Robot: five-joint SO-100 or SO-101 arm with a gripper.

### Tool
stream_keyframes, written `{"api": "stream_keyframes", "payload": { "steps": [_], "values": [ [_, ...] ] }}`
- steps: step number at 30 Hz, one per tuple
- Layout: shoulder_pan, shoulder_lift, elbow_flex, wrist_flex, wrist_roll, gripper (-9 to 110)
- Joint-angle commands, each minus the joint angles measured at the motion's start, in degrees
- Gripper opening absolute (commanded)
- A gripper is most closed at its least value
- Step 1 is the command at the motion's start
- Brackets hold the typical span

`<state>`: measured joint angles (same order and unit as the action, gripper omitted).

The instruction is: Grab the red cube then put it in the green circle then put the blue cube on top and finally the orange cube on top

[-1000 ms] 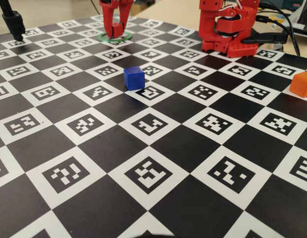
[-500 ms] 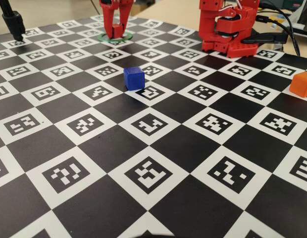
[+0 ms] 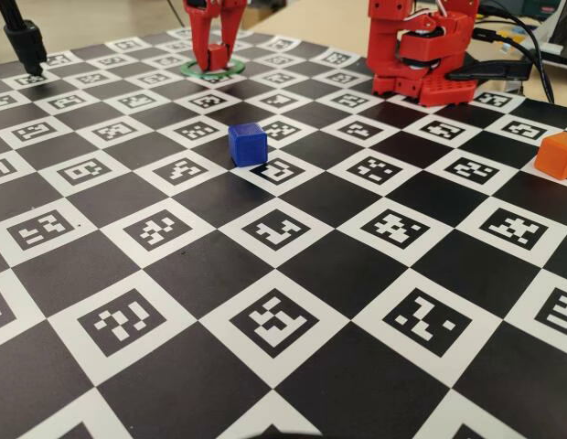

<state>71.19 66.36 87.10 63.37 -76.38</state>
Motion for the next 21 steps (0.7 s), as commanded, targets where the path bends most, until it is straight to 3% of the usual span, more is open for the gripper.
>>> {"api": "stream_keyframes", "payload": {
  "steps": [1, 5, 21],
  "values": [
    [0.8, 1.5, -0.4, -1.1, -0.3, 18],
    [0.8, 1.5, -0.4, -1.1, 0.1, 31],
    [0.9, 1.6, -0.5, -1.2, 0.7, 35]
  ]
}}
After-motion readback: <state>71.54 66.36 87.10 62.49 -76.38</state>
